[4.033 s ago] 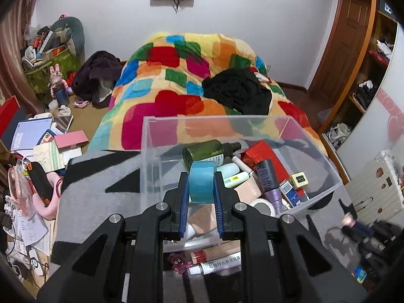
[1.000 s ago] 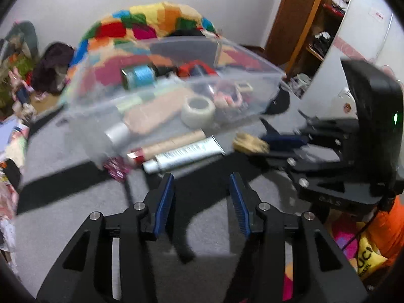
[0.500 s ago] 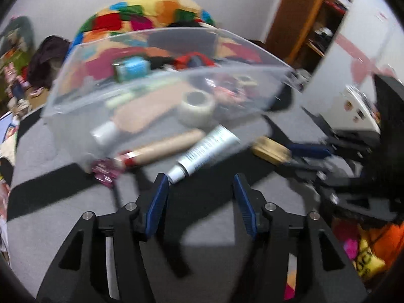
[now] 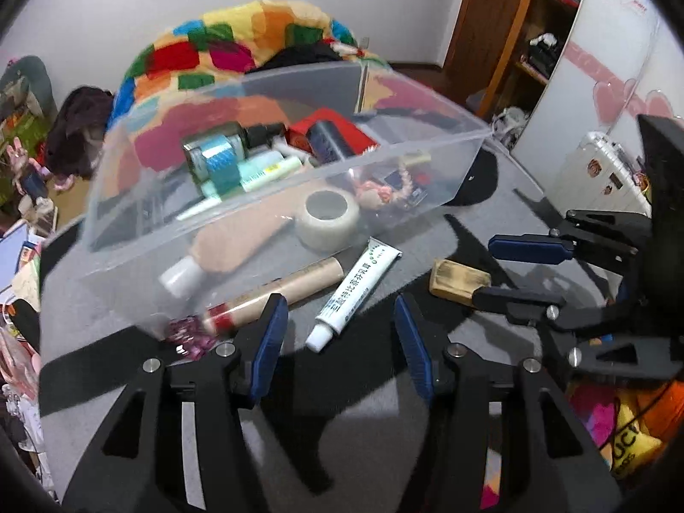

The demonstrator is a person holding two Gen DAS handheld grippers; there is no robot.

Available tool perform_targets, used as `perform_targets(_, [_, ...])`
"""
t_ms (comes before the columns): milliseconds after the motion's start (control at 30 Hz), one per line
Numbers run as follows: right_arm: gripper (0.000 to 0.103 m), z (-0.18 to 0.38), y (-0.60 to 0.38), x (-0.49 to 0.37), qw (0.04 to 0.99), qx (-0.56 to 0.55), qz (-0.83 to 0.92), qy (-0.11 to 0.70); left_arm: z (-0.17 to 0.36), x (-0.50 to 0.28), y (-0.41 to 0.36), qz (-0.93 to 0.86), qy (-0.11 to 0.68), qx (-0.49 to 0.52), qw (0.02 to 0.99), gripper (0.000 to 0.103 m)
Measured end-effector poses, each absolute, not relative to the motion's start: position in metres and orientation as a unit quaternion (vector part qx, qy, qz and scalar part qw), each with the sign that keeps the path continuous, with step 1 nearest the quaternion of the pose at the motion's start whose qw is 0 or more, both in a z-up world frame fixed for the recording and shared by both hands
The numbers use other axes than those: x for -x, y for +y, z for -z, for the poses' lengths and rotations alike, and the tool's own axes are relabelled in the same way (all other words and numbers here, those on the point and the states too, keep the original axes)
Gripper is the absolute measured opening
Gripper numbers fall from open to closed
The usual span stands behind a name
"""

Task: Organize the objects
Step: 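Grasp the white ointment tube with the left tool while the right tool grasps the wooden block, then place the white ointment tube and wooden block into the clear box, opening both tools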

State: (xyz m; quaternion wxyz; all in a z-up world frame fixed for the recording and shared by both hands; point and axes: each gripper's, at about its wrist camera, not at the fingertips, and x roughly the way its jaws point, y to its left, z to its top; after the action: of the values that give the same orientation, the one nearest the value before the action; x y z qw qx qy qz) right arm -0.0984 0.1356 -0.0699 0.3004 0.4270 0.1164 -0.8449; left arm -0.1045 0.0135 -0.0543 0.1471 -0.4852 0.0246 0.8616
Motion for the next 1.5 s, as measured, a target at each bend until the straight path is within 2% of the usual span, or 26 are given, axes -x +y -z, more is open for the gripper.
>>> perform_targets(67, [0.035,0.075,0.129,0.101,0.301,-0.434,0.840,0.124,0.063,0.111,0.020,-0.856,0.034,0.495,0.147,0.051])
perform_targets(167, [0.031,0.081,0.124,0.099,0.298,-0.433,0.841,0.130,0.070,0.110,0.027,-0.859,0.038,0.490,0.140,0.043])
perform_targets(200, [0.024,0.080,0.124,0.097,0.299,-0.430,0.842,0.130,0.071,0.108,0.028,-0.864,0.039,0.484,0.134,0.034])
perform_targets(233, [0.022,0.080,0.124,0.095,0.299,-0.428,0.843,0.130,0.071,0.107,0.030,-0.866,0.039,0.482,0.131,0.028])
perform_targets(500, [0.022,0.078,0.136,0.082,0.279,-0.418,0.856,0.120,0.069,0.081,0.032,-0.876,0.035,0.465,0.123,0.014])
perform_targets(800, [0.022,0.058,0.150,0.081,0.268,-0.401,0.872,0.079,0.059,0.049,0.021,-0.888,0.003,0.447,0.106,0.014])
perform_targets(1000, [0.022,0.037,0.148,0.081,0.271,-0.380,0.882,0.061,0.035,0.038,0.016,-0.905,-0.005,0.414,0.095,0.014])
perform_targets(1500, [0.022,-0.012,0.142,0.100,0.267,-0.317,0.909,0.041,-0.025,0.061,-0.006,-0.939,-0.031,0.335,0.066,0.014])
